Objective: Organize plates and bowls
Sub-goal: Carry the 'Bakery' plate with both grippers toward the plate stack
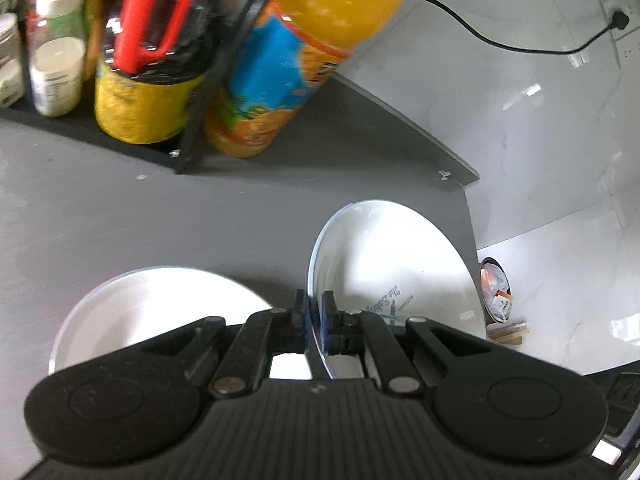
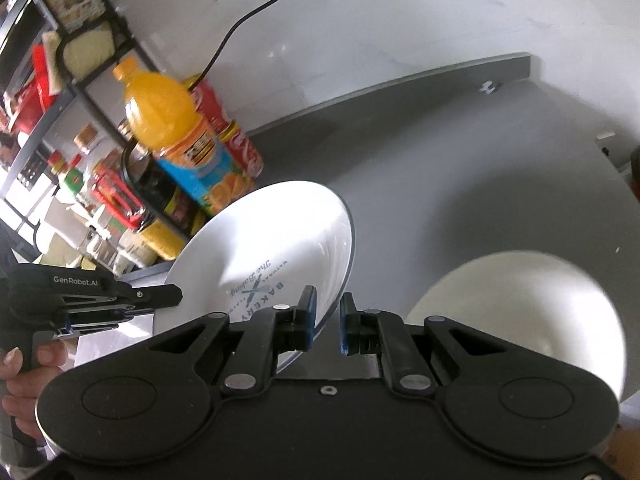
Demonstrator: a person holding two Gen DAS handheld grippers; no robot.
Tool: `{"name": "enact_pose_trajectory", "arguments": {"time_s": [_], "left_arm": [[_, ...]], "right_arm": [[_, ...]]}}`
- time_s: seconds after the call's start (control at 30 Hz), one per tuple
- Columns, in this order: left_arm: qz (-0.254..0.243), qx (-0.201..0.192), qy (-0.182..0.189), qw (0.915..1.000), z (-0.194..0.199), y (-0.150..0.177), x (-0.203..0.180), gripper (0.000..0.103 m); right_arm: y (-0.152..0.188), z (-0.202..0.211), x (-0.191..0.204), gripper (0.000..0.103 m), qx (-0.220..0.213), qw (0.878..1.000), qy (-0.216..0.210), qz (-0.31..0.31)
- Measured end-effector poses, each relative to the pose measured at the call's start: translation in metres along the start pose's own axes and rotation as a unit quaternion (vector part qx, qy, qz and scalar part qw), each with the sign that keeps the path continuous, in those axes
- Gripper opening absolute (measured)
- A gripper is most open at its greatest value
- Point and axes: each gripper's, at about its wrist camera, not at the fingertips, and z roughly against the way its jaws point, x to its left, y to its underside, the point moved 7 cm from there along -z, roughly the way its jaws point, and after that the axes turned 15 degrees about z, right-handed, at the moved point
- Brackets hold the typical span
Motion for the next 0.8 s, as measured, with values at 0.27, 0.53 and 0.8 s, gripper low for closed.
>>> {"name": "enact_pose_trajectory", "arguments": {"time_s": [0.27,0.53,0.8], "left_arm": [[0.006,0.003,-0.01,0.9999,0.018,0.004,0.038,0.004],[0.01,0.012,-0.025,0.9996,0.026,0.014,0.074,0.004],[0.012,0.026,-0.04,0.9988,0.026,0.023,0.101,0.004]], "right_arm": [[0.021,-0.007,0.032,0.011,0.013,1.0,-0.004,0.002],[0.048,-0.014,0.058,0.011,0.034,0.999,-0.004,0.007],[0.069,-0.021,0.076,0.012,0.06,0.998,-0.001,0.021]]}}
